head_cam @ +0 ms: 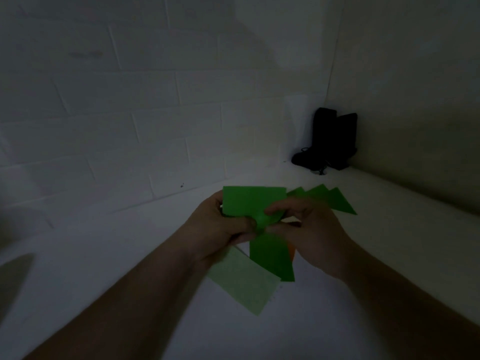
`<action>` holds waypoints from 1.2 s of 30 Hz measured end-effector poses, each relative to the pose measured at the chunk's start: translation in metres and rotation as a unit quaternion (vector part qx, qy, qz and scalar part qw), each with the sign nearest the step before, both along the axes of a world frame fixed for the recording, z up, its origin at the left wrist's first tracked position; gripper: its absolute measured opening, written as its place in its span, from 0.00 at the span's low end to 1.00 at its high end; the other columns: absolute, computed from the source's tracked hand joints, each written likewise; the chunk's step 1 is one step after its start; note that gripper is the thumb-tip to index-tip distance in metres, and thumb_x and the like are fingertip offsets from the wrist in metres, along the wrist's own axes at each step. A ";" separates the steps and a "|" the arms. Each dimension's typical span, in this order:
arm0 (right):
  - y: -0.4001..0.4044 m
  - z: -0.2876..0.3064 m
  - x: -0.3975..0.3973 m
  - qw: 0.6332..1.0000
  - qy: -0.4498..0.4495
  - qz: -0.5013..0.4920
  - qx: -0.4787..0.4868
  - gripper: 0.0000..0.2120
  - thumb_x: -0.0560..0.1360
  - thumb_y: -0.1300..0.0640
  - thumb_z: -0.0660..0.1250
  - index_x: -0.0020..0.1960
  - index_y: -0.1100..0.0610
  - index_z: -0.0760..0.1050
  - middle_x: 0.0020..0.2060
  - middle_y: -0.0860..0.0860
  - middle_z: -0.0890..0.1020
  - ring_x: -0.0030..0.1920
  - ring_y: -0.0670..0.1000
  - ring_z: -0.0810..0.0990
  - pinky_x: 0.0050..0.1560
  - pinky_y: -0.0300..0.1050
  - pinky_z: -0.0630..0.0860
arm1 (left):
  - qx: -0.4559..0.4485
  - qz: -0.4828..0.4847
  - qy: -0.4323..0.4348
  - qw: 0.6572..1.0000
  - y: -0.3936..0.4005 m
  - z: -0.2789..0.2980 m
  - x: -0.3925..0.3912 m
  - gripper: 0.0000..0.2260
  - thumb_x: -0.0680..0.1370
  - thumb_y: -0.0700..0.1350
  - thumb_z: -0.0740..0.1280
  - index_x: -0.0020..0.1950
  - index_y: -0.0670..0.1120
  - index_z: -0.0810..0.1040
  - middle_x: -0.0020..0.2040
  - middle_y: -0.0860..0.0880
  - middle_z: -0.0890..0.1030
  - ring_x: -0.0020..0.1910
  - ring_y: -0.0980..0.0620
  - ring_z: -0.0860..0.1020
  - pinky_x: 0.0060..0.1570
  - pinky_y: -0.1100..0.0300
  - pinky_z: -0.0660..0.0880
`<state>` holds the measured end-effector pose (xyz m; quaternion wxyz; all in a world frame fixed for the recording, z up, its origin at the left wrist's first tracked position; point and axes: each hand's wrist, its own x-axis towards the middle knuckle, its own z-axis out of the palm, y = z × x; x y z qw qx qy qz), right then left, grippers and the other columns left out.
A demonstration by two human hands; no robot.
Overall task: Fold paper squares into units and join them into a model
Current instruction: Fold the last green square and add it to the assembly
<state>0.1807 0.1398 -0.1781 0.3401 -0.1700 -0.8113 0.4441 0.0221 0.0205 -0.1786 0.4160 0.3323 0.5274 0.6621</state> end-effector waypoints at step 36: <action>0.002 0.010 0.011 0.997 0.017 0.014 -0.079 0.10 0.68 0.69 0.78 0.38 0.58 0.79 0.25 0.43 0.79 0.27 0.40 0.78 0.30 0.35 0.75 | 0.034 -0.028 0.187 0.981 -0.009 0.007 0.012 0.12 0.71 0.44 0.76 0.53 0.45 0.85 0.50 0.45 0.87 0.49 0.44 0.86 0.49 0.51 0.83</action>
